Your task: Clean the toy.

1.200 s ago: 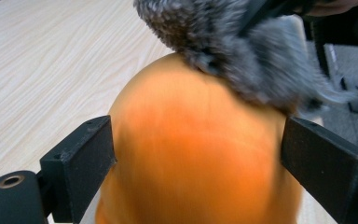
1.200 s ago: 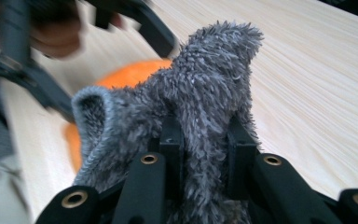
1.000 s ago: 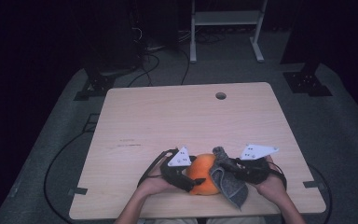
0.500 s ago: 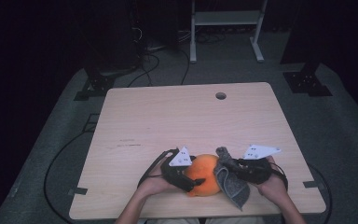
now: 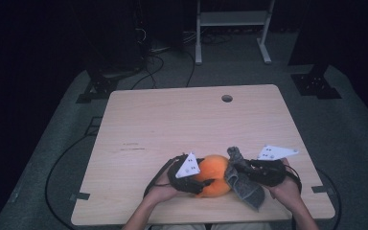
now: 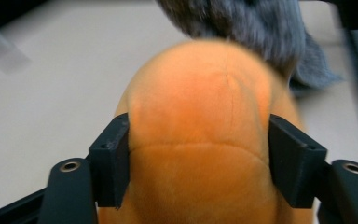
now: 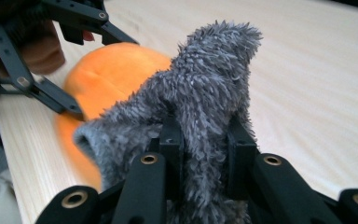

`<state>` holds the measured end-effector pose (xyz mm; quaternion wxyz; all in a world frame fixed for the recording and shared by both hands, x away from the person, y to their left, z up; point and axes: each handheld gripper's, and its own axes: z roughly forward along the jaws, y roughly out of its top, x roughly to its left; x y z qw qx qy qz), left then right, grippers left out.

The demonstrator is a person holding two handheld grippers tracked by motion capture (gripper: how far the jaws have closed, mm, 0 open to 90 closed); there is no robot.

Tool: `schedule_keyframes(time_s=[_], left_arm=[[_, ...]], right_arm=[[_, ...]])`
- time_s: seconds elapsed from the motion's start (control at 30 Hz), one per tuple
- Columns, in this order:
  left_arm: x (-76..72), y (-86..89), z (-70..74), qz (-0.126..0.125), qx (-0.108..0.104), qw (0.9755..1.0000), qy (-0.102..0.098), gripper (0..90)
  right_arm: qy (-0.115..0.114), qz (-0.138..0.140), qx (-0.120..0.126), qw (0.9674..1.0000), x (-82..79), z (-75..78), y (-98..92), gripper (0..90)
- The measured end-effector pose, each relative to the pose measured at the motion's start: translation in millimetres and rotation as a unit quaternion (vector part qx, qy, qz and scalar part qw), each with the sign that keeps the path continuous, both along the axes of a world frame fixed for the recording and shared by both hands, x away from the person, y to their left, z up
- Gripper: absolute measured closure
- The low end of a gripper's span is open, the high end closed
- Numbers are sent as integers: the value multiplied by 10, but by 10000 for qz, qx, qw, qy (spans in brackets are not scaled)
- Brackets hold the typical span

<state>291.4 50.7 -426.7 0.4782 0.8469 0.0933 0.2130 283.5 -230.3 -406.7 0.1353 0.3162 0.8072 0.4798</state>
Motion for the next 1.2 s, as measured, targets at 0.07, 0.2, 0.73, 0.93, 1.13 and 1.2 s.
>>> schedule_keyframes(time_s=[0.07,0.2,0.73,0.93,1.13,1.2], left_arm=[[30,-47,-23,-14,2,10000,73,280],[102,-55,-103,-97,-59,9972,737,96],[84,-14,-161,65,52,9958,911,190],[78,-3,-167,20,41,9960,894,202],[96,10,-182,-15,-13,9956,938,197],[93,11,-182,-11,0,9956,936,196]], right_arm=[[-71,4,304,9995,-17,65,-34,729],[123,-40,13,9999,53,-98,40,732],[334,-125,261,9990,90,-157,-64,730],[520,-266,-56,9983,188,-295,-44,727],[301,-322,72,9990,113,-196,-94,732],[145,-132,146,9997,77,-120,-18,730]])
